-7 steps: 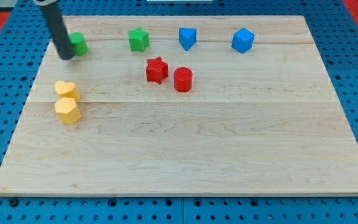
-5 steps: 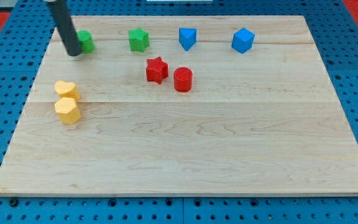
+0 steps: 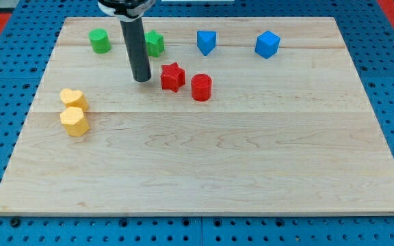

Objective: Move the red star right to the red circle

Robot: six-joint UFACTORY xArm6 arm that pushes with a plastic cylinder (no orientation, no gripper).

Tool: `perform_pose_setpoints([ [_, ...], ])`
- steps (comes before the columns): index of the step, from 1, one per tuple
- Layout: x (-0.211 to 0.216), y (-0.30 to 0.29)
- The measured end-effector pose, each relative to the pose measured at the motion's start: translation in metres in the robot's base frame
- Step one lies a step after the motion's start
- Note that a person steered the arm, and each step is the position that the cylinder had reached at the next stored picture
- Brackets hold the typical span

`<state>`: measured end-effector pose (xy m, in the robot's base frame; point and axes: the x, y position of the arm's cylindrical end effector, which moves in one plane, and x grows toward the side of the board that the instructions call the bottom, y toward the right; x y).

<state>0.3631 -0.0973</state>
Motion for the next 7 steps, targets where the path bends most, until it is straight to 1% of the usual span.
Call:
perform_pose_setpoints([
  [4, 0.0, 0.056],
  [6, -0.005, 0.069],
  [7, -0.007, 0.097],
])
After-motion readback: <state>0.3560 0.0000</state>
